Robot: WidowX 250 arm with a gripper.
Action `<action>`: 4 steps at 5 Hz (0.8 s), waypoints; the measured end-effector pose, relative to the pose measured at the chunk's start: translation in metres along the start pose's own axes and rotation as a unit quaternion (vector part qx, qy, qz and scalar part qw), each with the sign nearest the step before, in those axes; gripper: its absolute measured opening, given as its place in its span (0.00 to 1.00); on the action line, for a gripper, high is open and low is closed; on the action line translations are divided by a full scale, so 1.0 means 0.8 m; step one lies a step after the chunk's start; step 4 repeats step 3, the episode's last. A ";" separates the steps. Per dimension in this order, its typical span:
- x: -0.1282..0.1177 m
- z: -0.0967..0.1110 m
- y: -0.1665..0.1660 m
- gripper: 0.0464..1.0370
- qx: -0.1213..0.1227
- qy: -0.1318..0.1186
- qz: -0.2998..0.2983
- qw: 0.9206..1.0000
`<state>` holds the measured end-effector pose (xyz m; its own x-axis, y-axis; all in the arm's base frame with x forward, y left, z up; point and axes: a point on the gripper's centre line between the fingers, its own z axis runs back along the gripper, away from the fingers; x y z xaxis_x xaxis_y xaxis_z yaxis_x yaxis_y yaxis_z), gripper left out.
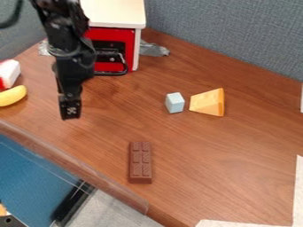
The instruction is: Close the drawer
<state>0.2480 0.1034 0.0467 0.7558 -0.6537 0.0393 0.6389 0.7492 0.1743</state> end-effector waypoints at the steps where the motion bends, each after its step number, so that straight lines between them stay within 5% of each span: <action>1: -0.028 0.025 -0.005 0.96 0.008 -0.017 0.014 1.000; 3: -0.110 0.064 0.006 0.96 -0.014 0.003 0.075 0.997; 4: -0.110 0.064 0.006 0.96 -0.014 0.003 0.075 0.997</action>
